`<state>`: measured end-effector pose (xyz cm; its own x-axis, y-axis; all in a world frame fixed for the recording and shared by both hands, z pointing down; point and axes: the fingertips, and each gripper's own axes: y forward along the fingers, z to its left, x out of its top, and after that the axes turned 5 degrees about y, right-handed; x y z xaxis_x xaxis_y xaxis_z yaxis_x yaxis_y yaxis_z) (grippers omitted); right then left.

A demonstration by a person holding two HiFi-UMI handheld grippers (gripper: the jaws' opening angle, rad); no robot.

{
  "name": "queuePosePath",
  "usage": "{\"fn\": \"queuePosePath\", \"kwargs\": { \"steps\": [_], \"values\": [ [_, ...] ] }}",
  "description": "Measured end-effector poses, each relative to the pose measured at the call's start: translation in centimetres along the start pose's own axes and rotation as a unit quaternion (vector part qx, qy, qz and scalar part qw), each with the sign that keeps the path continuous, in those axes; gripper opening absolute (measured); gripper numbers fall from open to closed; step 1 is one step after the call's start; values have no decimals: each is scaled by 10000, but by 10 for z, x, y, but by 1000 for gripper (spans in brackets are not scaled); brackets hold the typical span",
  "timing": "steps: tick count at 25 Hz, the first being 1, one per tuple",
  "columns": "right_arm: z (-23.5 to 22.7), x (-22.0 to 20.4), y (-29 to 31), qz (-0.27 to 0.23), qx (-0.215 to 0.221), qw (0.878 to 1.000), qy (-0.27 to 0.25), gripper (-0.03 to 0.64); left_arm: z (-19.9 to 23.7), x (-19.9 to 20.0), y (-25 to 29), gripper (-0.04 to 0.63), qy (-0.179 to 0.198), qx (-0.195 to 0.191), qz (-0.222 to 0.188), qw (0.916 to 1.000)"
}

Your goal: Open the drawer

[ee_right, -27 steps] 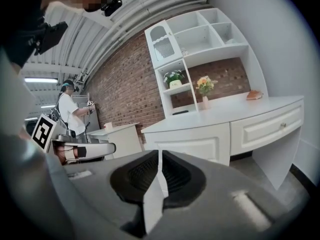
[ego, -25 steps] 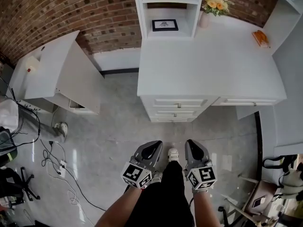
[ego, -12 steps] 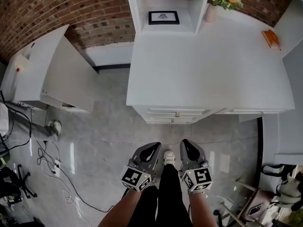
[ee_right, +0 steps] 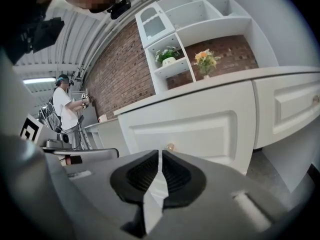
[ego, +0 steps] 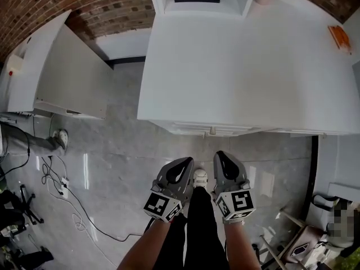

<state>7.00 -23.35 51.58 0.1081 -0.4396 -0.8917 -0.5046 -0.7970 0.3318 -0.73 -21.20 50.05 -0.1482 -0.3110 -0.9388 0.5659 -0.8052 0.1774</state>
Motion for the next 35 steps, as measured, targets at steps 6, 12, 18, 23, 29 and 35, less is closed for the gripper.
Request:
{"fn": "queuePosePath", "kwargs": {
  "steps": [6,12,18,23,29,35],
  "values": [
    [-8,-6,24,54,-95,9999,-15,36,19,-6,16,3,-61,222,-58,9997],
    [-12,-7,40,-14,-395,9992,-44,97,32,-9,29,3,-223,355,-115,9991],
    [-14,-7,54,-45,-575,9983,-103,126,38,-17,35,3,-386,453,-86,9982],
    [-15,-8,68,-18,-693,9976,-52,149,41,-22,43,3,-422,409,-75,9982],
    [-15,-3,80,-61,-895,9960,45,146,51,-22,48,3,-399,437,-55,9982],
    [-18,-2,82,-125,-1099,9939,41,91,58,-22,53,3,-432,476,-93,9979]
  ]
}}
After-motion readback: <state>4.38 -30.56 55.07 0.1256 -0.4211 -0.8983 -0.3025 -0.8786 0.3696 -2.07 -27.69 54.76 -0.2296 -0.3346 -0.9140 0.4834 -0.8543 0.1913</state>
